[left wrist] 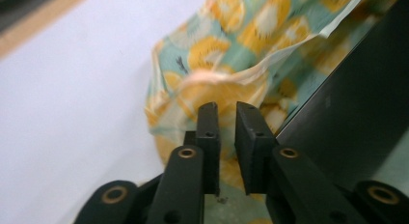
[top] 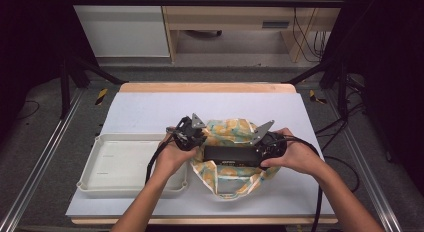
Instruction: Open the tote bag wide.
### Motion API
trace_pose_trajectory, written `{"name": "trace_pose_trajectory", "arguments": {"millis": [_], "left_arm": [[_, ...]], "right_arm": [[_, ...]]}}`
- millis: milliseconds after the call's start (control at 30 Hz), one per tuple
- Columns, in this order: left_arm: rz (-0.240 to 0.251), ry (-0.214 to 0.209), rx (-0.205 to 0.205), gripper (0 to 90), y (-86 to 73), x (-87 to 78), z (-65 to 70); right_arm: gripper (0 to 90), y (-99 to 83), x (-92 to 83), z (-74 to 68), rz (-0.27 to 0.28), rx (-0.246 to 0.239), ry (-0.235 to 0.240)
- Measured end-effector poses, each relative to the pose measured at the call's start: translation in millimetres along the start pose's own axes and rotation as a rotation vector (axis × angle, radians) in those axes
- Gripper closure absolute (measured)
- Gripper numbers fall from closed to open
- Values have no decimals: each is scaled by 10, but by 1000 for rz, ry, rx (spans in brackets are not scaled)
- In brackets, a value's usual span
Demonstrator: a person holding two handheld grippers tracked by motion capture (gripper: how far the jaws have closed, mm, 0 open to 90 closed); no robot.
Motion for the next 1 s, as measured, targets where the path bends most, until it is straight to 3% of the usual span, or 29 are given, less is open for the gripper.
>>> {"name": "trace_pose_trajectory", "arguments": {"millis": [200, 233, 400, 500, 667, 833, 1000], "left_arm": [[80, 26, 2, 676, 40, -375, -31], [93, 32, -2, 667, 30, -417, -38], [94, 56, 6, 627, -24, -607, -115], [80, 61, 7, 604, -101, -652, -157], [61, 68, -33, 589, -265, -687, -239], [47, 68, -36, 509, -331, -746, -293], [34, 61, -43, 430, -365, -741, -300]], "right_arm": [[286, 15, 59, 8, -46, -12, 3], [294, 22, 66, 22, -47, -31, 6], [292, 24, 87, 49, -84, -19, 10], [289, 12, 118, 69, -109, -25, 15], [293, -28, 162, 81, -144, -29, 29], [324, -50, 245, 72, -173, -32, 50], [360, -88, 327, 76, -210, -73, 51]]}}
Point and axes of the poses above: each handheld gripper's, and its own axes: x roughly forward along the jaws, y roughly out of its top, z roughly to its right, the point moved 10 cm from there along x, roughly forward along the jaws, and after that the axes turned 8 degrees about x, right-handed, at the moved point
